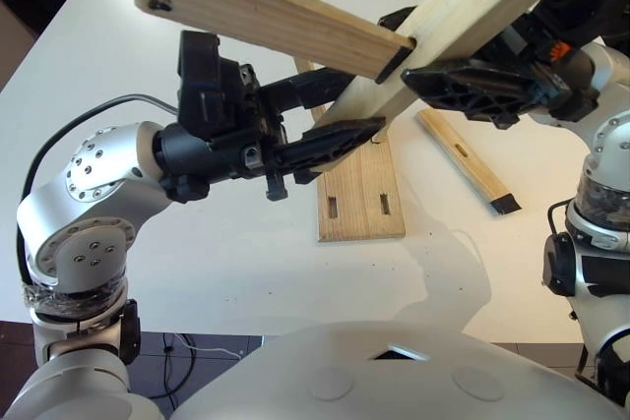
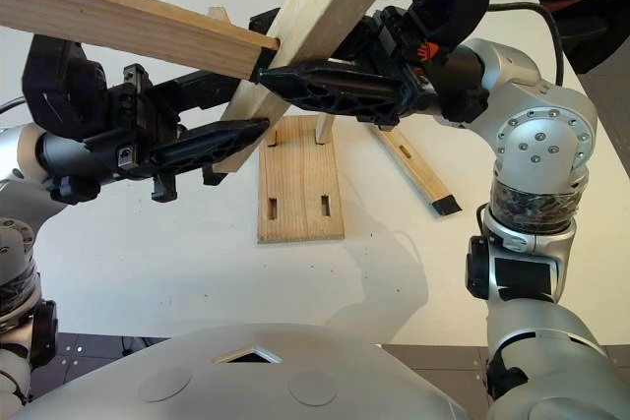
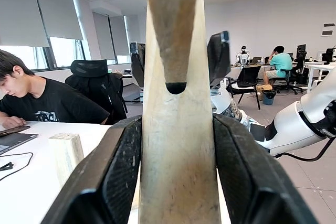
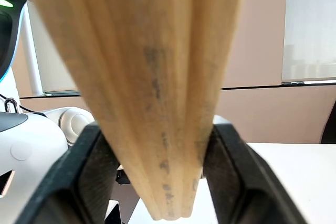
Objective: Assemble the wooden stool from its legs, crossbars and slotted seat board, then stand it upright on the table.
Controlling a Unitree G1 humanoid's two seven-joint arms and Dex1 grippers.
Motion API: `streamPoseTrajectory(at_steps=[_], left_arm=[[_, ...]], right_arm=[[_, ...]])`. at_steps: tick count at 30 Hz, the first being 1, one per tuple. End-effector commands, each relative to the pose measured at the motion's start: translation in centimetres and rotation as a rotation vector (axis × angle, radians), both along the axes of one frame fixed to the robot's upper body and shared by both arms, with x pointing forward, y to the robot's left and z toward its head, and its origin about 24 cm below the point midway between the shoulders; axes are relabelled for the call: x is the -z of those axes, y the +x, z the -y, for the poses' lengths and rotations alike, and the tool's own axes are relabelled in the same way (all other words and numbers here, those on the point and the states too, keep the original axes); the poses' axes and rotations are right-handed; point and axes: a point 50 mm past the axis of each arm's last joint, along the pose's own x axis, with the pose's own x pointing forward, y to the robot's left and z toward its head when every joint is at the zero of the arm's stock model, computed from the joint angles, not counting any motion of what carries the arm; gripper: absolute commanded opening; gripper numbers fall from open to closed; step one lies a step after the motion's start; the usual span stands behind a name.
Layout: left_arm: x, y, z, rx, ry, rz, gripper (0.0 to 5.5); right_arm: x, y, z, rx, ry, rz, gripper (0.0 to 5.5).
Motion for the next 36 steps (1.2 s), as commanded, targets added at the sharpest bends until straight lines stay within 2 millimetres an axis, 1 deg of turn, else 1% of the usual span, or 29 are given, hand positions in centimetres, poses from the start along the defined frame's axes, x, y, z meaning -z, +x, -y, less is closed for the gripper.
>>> streamPoseTrajectory(at_steps=[1,4,7,8,9,10,12,14,16,19,23,25,28,30,33,36], left_arm=[[-0.2,0.6,-0.4,-0.045,-0.008,0.012,1.99],[-0.2,0.8,-0.5,-0.063,0.001,0.013,1.99],[0.7,1.3,-1.3,-0.130,0.045,-0.026,1.99],[1.4,1.3,-1.5,-0.139,0.082,-0.048,1.99],[2.5,1.2,-1.6,-0.153,0.165,-0.052,2.36],[3.8,1.0,-1.7,-0.156,0.259,-0.058,2.51],[5.9,0.7,-2.0,-0.161,0.377,-0.076,2.90],[7.2,0.7,-2.5,-0.190,0.421,-0.092,3.25],[8.0,0.8,-3.1,-0.219,0.454,-0.094,3.27],[9.4,0.9,-4.0,-0.250,0.521,-0.102,3.27],[12.2,0.4,-4.6,-0.259,0.632,-0.127,3.27],[13.2,0.1,-4.8,-0.260,0.666,-0.138,3.27],[14.7,-0.5,-5.0,-0.245,0.702,-0.172,3.27],[15.1,-0.7,-5.2,-0.244,0.713,-0.179,3.27],[15.3,-0.4,-5.4,-0.247,0.713,-0.180,3.27],[16.1,-0.7,-6.0,-0.234,0.780,-0.182,3.27]], right_arm=[[0.4,-0.1,-0.1,-0.010,-0.058,0.026,2.03],[0.7,0.1,0.0,0.009,-0.073,0.031,2.02],[-0.1,0.4,0.4,0.014,-0.021,0.009,2.01],[-0.4,0.5,0.6,0.019,-0.005,0.008,2.01],[-0.7,0.6,0.7,0.028,0.009,0.009,2.01],[-0.9,0.7,0.9,0.041,0.022,0.006,2.01],[-1.2,1.2,1.4,0.072,0.048,-0.007,2.00],[-1.4,1.4,1.9,0.091,0.055,-0.009,2.00],[-1.3,1.3,2.3,0.108,0.032,-0.005,2.00],[0.0,1.0,3.2,0.143,-0.075,0.007,2.00],[3.2,0.7,4.7,0.174,-0.282,0.009,2.00],[4.9,0.6,5.3,0.180,-0.382,0.012,2.00],[7.1,0.2,5.8,0.163,-0.474,0.010,2.00],[8.0,0.4,5.8,0.162,-0.502,0.019,2.00],[9.3,0.8,5.8,0.182,-0.563,0.048,2.00],[9.9,1.0,5.7,0.176,-0.576,0.055,2.00]])
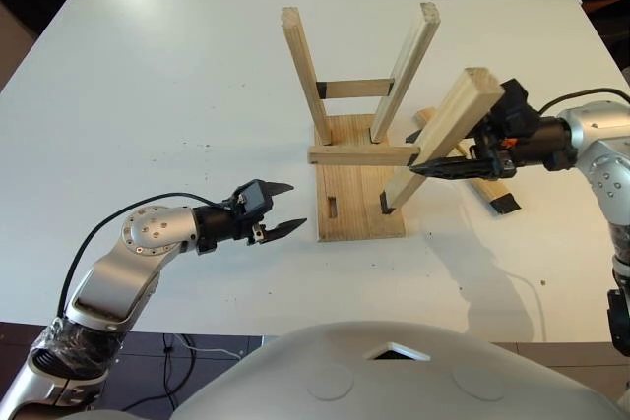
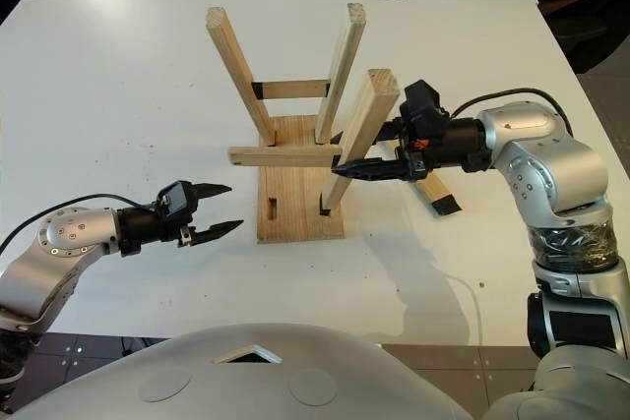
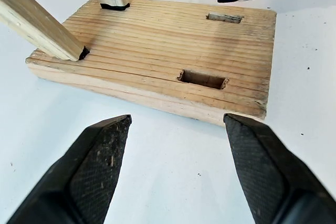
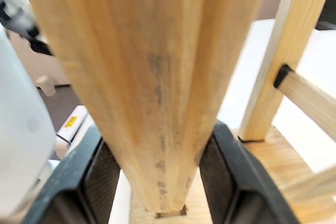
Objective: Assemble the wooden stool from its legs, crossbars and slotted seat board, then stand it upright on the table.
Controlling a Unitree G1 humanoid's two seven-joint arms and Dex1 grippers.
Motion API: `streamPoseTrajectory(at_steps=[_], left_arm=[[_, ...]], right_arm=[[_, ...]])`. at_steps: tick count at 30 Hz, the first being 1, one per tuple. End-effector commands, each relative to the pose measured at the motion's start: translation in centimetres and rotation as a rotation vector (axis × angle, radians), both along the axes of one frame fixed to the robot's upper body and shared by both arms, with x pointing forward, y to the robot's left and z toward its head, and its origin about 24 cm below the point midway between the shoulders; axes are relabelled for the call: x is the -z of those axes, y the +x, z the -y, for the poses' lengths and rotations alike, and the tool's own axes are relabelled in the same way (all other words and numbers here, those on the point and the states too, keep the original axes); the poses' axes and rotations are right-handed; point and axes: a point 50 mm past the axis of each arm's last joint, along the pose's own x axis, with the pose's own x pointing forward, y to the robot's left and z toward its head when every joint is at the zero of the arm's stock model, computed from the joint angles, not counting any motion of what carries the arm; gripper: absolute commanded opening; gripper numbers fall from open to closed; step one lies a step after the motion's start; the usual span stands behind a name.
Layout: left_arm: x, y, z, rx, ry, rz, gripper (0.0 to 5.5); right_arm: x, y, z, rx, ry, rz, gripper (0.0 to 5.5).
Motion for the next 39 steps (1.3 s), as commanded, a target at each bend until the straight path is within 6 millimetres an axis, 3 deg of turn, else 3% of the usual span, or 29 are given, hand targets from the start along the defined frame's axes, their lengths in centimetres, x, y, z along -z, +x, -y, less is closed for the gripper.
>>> streamPoseTrajectory(at_steps=[1,10,22,25,30,35,39], left_arm=[[0.9,-0.2,-0.8,0.024,0.085,-0.016,3.27],[1.1,0.2,-0.9,0.029,0.095,-0.007,3.27],[1.2,0.2,-0.9,0.004,0.096,0.000,3.27],[1.1,0.3,-0.9,0.007,0.096,0.001,3.27],[1.3,0.5,-0.5,0.011,0.092,0.004,3.27],[1.3,0.6,-0.1,0.019,0.088,0.006,3.27],[1.2,0.7,0.0,0.030,0.088,0.007,3.27]], right_arm=[[0.7,0.2,-0.1,-0.015,-0.017,0.016,2.00],[2.9,0.6,-0.2,-0.012,-0.092,0.043,2.00],[8.9,-1.9,1.0,-0.074,-0.324,-0.016,2.00],[9.1,-1.9,0.5,-0.103,-0.312,-0.050,2.00],[8.3,0.2,-0.7,-0.122,-0.266,-0.100,2.00],[9.2,1.8,-2.4,-0.169,-0.295,-0.146,2.00],[10.9,0.5,-2.4,-0.219,-0.357,-0.171,2.00]])
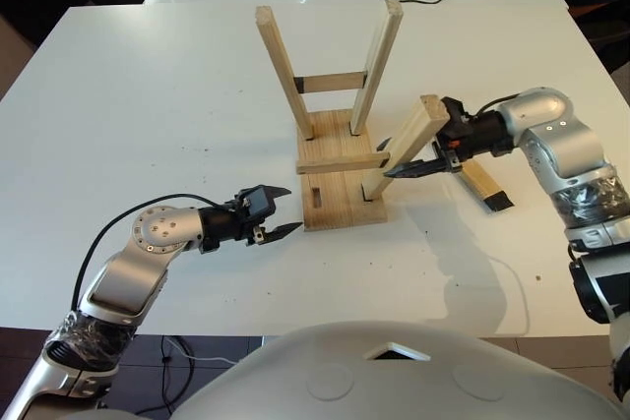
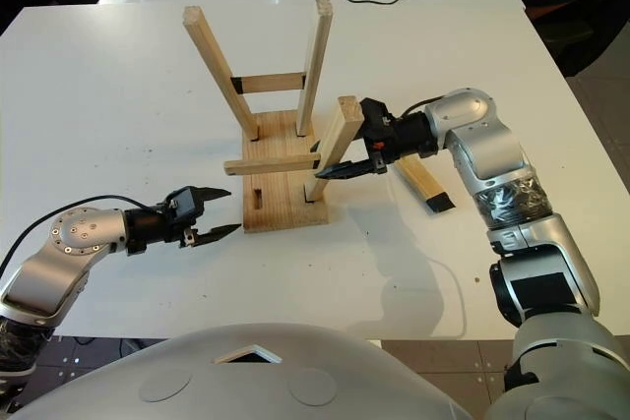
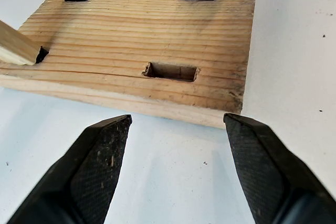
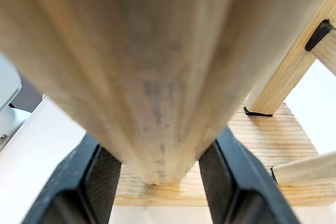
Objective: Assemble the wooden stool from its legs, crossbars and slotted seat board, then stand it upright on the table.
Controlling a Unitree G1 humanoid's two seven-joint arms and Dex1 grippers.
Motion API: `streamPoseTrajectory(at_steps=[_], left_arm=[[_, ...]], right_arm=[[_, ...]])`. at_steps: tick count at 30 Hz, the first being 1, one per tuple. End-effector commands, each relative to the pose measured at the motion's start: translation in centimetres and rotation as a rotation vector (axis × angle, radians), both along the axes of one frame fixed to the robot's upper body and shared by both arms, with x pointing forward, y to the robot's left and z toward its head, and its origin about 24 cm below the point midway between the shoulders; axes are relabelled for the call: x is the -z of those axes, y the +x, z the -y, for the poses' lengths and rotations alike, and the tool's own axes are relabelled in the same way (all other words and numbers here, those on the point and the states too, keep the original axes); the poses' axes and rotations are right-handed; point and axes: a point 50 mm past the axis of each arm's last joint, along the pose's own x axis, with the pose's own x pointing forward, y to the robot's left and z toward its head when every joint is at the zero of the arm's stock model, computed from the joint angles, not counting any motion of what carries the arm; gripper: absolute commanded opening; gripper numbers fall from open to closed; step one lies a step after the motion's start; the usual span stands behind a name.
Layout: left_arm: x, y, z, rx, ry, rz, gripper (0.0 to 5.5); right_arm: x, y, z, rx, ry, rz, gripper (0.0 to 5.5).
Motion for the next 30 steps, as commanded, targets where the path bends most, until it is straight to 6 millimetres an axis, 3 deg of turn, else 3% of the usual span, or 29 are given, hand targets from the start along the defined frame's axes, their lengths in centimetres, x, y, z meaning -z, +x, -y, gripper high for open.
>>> streamPoseTrajectory(at_steps=[1,5,10,16,17,22,30], left_arm=[[-0.2,0.2,0.1,0.012,0.011,0.005,3.27],[0.0,-0.1,0.0,0.003,0.010,-0.001,3.27],[0.1,0.0,0.4,0.001,0.003,0.001,3.27],[0.4,0.0,0.8,0.011,0.000,0.000,3.27],[0.4,0.0,0.8,0.011,0.000,-0.001,3.27],[0.9,-0.5,1.1,0.009,-0.004,-0.011,3.27],[1.5,-2.1,1.5,-0.009,-0.014,-0.026,3.27]], right_arm=[[7.5,-4.1,0.8,-0.047,-0.286,-0.209,2.00],[8.7,-7.5,1.4,-0.127,-0.339,-0.218,2.00],[8.5,-8.5,1.5,-0.146,-0.353,-0.206,2.00],[6.4,-6.6,0.6,-0.075,-0.272,-0.170,2.00],[6.0,-6.3,0.5,-0.060,-0.258,-0.161,2.36],[4.2,-5.2,0.8,-0.007,-0.222,-0.116,3.15],[0.9,-3.4,4.4,0.150,-0.225,-0.007,3.31]])
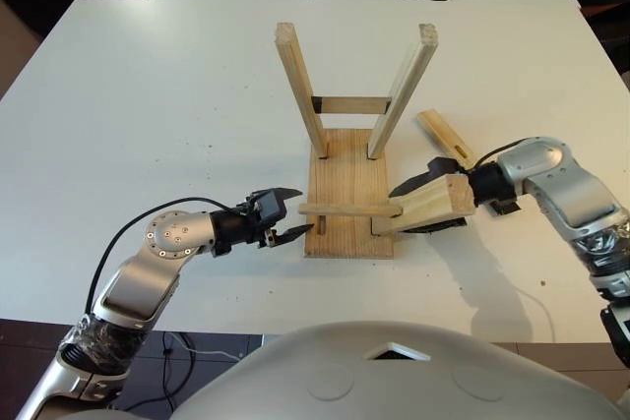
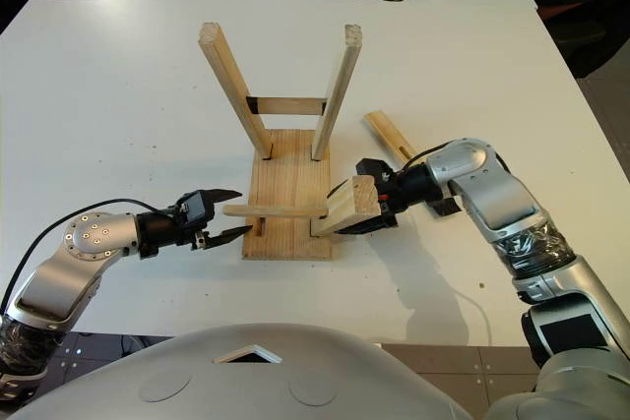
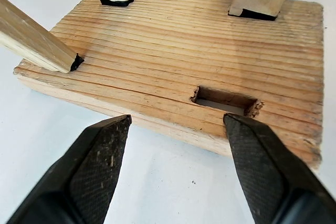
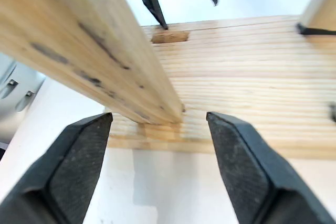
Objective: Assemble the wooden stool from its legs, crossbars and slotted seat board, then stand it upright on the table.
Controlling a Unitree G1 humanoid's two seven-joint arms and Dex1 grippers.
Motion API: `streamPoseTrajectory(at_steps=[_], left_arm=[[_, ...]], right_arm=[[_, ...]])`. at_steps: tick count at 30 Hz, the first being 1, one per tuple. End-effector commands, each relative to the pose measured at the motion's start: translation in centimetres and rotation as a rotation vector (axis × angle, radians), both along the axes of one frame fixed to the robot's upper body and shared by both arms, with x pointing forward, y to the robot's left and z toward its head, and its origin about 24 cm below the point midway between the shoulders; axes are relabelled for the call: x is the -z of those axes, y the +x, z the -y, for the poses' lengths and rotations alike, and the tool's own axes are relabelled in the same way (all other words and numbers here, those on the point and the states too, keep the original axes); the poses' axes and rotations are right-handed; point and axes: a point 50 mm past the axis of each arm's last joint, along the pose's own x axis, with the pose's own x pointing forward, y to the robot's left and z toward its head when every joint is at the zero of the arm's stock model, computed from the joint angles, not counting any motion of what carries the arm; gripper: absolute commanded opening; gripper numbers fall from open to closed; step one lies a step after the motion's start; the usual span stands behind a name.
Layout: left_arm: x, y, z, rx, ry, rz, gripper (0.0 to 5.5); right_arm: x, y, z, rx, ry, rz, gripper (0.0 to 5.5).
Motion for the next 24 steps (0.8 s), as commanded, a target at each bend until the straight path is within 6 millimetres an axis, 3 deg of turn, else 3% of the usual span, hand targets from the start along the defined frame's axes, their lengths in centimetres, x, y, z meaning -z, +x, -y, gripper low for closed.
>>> streamPoseTrajectory(at_steps=[1,8,12,18,24], left_arm=[[1.1,-1.7,0.1,-0.014,0.022,-0.056,3.27],[2.7,-4.9,1.4,-0.008,0.015,-0.130,3.27],[3.4,-6.0,2.0,-0.052,0.001,-0.144,3.27],[5.1,-5.1,1.7,-0.117,0.103,-0.101,3.27],[4.9,-3.2,1.0,-0.156,0.131,-0.053,3.27]], right_arm=[[-2.0,1.0,2.3,0.092,-0.022,0.082,3.31],[-2.7,0.4,9.8,0.436,-0.094,0.149,3.31],[-2.0,-1.7,13.3,0.601,-0.134,0.114,3.60],[0.6,-2.4,14.4,0.687,-0.191,0.070,3.60],[3.1,-1.9,13.6,0.741,-0.175,0.020,3.60]])
